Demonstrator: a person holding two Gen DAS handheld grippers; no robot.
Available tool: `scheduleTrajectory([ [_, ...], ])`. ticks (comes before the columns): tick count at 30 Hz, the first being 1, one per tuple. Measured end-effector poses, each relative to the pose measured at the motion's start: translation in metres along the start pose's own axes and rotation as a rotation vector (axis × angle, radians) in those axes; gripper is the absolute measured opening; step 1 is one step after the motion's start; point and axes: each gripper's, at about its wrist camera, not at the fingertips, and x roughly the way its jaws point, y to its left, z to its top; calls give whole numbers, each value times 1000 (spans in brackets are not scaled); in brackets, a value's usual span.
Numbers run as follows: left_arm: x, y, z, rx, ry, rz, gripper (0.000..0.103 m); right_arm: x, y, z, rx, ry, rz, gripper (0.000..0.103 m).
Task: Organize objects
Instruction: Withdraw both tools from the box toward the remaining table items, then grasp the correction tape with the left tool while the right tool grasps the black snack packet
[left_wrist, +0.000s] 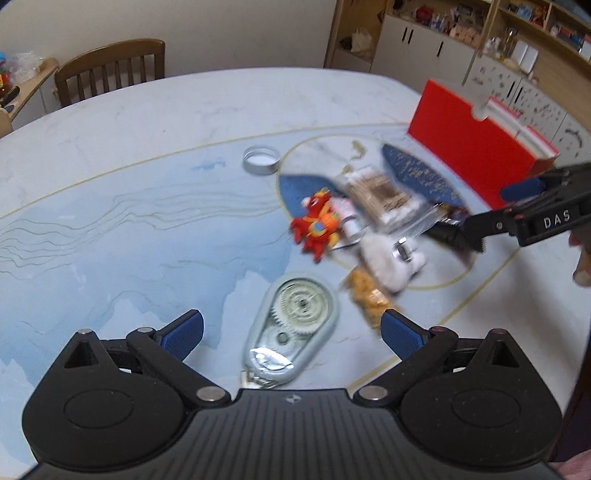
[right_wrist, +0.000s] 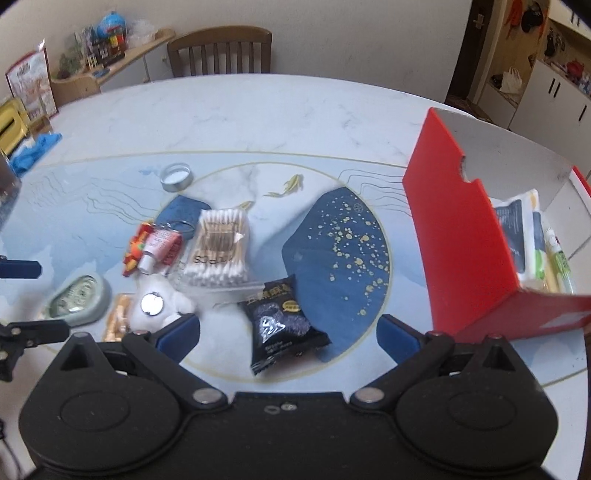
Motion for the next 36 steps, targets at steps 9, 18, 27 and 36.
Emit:
scheduleTrajectory([
  [9, 16, 1, 0, 44, 10, 21, 103, 35, 3, 5, -30, 60, -16, 95],
  [18, 21, -7, 1, 94, -1, 19, 99, 52, 3, 6, -48, 98, -13, 82],
  [27, 23, -12, 1, 124, 0, 28, 78, 53, 4, 10, -46, 92, 18, 71],
  [36, 21, -20, -2, 159, 6, 40, 64, 46, 9, 8, -47, 91, 53, 54],
])
